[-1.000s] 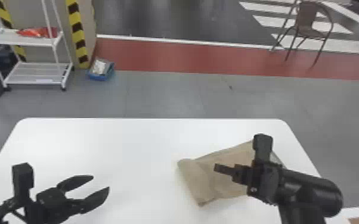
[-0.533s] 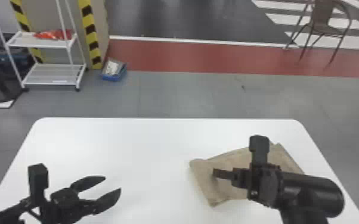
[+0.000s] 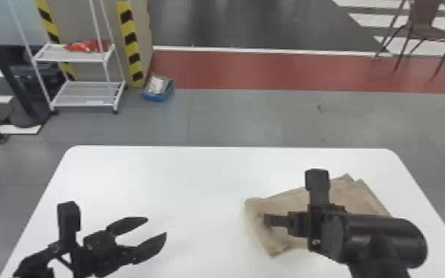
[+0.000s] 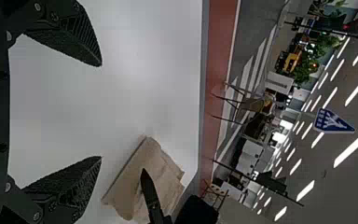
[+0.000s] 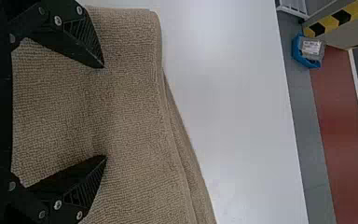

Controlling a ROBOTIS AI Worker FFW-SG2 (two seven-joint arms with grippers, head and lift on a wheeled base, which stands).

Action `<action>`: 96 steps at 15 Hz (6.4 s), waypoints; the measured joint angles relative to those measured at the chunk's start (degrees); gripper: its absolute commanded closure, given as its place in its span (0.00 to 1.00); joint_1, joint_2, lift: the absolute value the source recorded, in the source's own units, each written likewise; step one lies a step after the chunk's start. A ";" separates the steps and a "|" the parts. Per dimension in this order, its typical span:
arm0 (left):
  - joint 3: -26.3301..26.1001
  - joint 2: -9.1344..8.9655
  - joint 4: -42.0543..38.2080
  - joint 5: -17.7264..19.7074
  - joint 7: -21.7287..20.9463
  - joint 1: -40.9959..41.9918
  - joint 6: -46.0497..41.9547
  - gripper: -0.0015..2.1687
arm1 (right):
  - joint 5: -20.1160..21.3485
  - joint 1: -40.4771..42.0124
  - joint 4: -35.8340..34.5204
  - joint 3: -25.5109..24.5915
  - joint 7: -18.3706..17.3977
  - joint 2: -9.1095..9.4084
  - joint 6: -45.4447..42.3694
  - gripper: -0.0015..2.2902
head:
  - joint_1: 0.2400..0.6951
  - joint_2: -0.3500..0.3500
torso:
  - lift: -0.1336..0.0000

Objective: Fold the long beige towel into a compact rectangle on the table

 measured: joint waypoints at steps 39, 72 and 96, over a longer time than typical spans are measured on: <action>-0.22 0.32 0.36 -0.11 -0.96 -0.08 -0.60 0.09 | -7.38 -5.94 2.46 18.92 1.49 0.00 -4.45 0.59 | 1.00 0.73 | 1.00; -26.04 -0.68 18.24 -6.64 30.38 -3.57 -33.75 0.10 | -8.56 29.93 -23.66 -29.40 5.65 0.00 -26.76 0.03 | 1.00 0.00 | 1.00; -32.18 -0.70 17.29 -8.09 47.03 -5.18 -27.12 0.15 | -11.39 30.54 -23.25 -31.49 6.41 0.00 -26.66 0.03 | 1.00 0.00 | 1.00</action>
